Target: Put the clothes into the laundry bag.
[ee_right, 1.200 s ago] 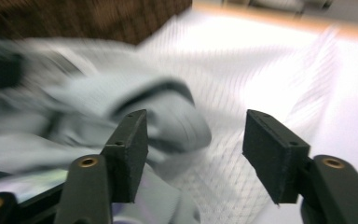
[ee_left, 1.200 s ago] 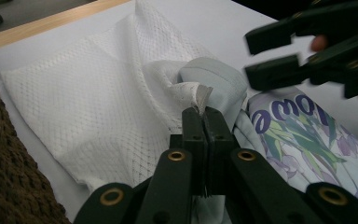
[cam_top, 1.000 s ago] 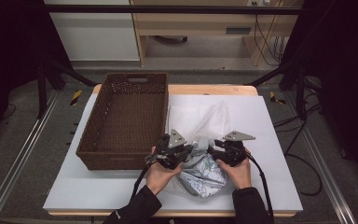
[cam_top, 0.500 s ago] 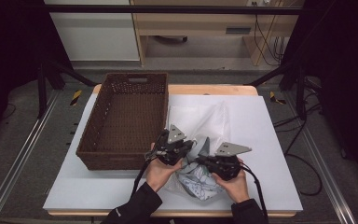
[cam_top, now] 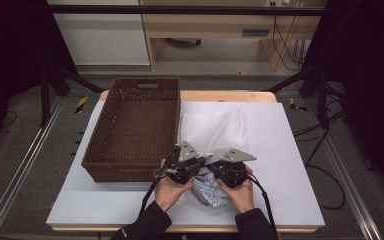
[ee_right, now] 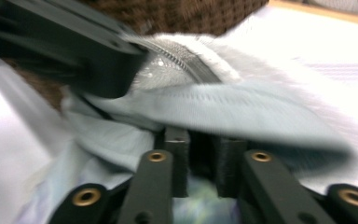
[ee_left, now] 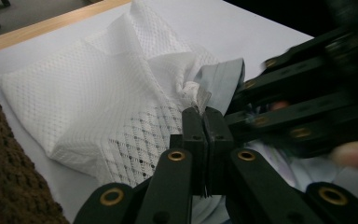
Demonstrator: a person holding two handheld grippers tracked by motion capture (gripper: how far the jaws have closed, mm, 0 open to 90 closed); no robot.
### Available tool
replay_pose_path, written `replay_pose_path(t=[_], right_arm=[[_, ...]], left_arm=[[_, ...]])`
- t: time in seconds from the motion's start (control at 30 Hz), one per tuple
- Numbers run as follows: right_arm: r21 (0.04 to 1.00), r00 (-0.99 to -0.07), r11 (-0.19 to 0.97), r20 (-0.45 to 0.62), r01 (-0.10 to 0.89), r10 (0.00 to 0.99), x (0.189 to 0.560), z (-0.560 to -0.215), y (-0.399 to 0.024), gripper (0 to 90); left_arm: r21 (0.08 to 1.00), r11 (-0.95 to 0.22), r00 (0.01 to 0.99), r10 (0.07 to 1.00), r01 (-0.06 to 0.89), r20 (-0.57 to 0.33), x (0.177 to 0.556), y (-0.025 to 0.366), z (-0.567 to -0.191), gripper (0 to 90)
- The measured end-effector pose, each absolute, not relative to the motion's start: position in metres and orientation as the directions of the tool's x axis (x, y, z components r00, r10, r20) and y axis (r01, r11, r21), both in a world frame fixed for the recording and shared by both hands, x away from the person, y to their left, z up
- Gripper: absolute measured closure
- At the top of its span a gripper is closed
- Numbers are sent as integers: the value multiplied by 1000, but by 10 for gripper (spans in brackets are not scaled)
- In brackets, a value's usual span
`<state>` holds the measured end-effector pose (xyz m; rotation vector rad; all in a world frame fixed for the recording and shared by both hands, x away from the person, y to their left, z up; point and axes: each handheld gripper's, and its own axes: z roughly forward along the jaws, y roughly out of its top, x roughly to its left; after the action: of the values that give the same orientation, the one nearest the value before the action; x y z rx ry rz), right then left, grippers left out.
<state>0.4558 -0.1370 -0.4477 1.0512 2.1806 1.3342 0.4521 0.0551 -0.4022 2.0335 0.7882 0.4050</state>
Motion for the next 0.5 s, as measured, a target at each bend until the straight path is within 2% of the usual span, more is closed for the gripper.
replay_pose_path(t=[0.17, 0.2, 0.23, 0.27, 0.37, 0.4, 0.43, 0.47, 0.5], right_arm=[[895, -653, 252, 57, 369, 755, 435, -431, -163, 692], [904, -617, 240, 33, 354, 786, 432, -423, -177, 628], [904, -617, 240, 33, 354, 786, 432, -423, -177, 628], [902, -564, 215, 38, 376, 825, 440, -424, -186, 505], [889, -540, 199, 63, 413, 839, 452, -431, -188, 501], [873, -556, 198, 96, 446, 825, 463, -440, -183, 546], [873, -556, 198, 96, 446, 825, 463, -440, -183, 546], [868, -592, 218, 104, 447, 799, 468, -446, -175, 664], [868, -592, 218, 104, 447, 799, 468, -446, -175, 664]], left_arm=[[837, -397, 743, 669, 378, -19, 452, 58, -402, 888], [837, -397, 743, 669, 376, -16, 452, 58, -402, 887], [837, -400, 744, 668, 374, -13, 452, 58, -402, 887], [835, -404, 745, 667, 373, -10, 452, 57, -401, 887], [834, -407, 747, 665, 372, -9, 453, 57, -401, 887], [833, -407, 747, 665, 375, -11, 454, 56, -401, 887], [833, -407, 747, 665, 375, -11, 454, 56, -401, 887], [829, -412, 746, 666, 378, -10, 455, 56, -402, 887], [829, -412, 746, 666, 378, -10, 455, 56, -402, 887]])
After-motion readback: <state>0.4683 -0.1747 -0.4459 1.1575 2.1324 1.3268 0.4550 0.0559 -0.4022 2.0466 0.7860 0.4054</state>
